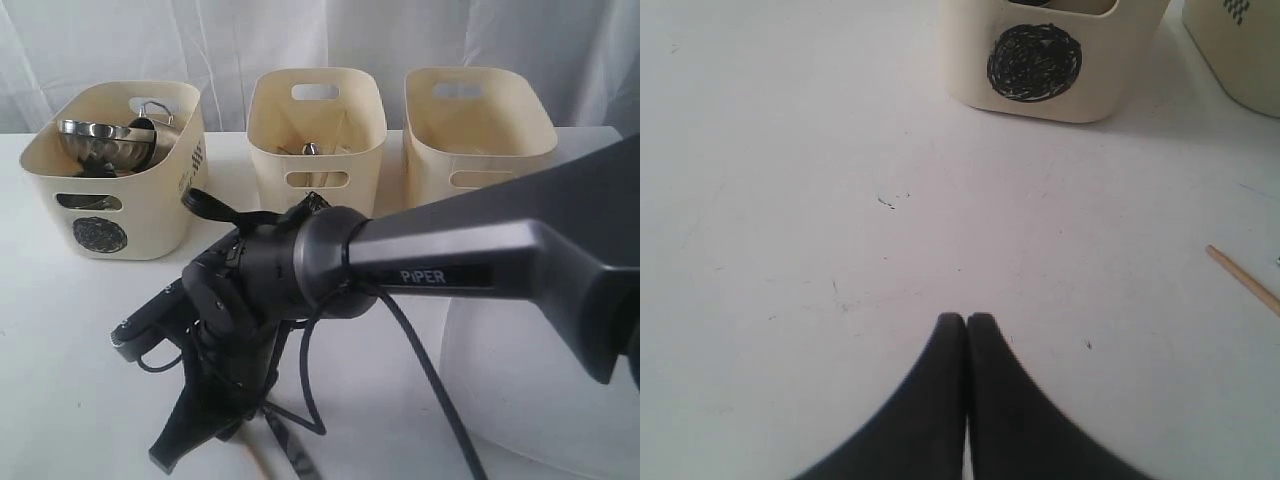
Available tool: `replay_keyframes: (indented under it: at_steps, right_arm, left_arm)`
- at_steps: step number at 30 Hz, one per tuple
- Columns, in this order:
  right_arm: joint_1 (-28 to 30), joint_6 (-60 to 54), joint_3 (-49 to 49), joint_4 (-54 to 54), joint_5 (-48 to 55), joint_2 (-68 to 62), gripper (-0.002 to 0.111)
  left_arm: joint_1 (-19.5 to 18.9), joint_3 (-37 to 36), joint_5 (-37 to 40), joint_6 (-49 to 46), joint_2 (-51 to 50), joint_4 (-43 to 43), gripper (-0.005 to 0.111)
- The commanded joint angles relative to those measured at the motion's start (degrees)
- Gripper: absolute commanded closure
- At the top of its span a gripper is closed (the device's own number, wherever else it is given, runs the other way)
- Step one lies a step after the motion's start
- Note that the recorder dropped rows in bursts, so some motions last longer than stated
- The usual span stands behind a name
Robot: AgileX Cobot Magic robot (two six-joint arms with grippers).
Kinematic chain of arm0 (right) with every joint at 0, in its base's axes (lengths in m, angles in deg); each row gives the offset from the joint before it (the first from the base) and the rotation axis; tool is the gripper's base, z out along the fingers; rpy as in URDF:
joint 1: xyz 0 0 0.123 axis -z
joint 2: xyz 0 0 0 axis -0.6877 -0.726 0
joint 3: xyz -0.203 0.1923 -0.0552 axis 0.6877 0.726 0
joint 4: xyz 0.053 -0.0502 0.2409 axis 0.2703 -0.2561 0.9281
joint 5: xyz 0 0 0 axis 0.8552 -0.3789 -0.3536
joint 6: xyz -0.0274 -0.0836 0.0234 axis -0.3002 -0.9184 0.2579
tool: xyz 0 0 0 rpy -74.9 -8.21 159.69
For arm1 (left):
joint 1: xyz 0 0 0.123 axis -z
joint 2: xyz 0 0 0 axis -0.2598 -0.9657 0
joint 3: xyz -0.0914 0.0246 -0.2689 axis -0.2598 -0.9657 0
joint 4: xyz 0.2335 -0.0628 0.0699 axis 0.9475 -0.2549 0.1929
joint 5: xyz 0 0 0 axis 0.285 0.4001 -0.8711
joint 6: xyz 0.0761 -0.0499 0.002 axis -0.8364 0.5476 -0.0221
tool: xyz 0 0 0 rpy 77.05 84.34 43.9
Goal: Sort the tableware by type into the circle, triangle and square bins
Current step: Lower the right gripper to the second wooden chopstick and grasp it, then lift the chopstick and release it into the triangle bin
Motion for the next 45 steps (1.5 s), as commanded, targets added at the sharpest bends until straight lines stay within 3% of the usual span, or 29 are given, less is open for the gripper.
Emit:
replay_keyframes:
  at_steps: [1,3,12,19,26,36,45]
  right_arm:
    - [0.06,0.36,0.67,0.23,0.72,-1.68,0.097]
    - [0.06,0.45,0.67,0.23,0.59,-1.68,0.108]
    - [0.06,1.20,-1.45,1.60,-0.49,-0.88,0.108]
    - [0.43,0.59,-5.22,-1.31,-1.10,7.53,0.108]
    - [7.14,4.46,-5.35,-8.02,-6.37,16.93,0.108]
    - [21.63,8.97,-0.52,-7.49,-29.31,22.01,0.108]
    - [29.27,18.83,6.55,-7.25,-67.89,19.22,0.108]
  left_arm:
    - [-0.17,-0.11,-0.04,0.09,0.23,0.03,0.107]
    - [-0.17,-0.11,-0.04,0.09,0.23,0.03,0.107]
    - [-0.17,-0.11,-0.04,0.09,0.23,0.03,0.107]
    - [-0.17,-0.11,-0.04,0.09,0.23,0.03,0.107]
    - [-0.17,-0.11,-0.04,0.09,0.23,0.03,0.107]
    - [-0.17,-0.11,-0.04,0.09,0.23,0.03,0.107]
    - [-0.17,-0.11,-0.04,0.09,0.23,0.03,0.107]
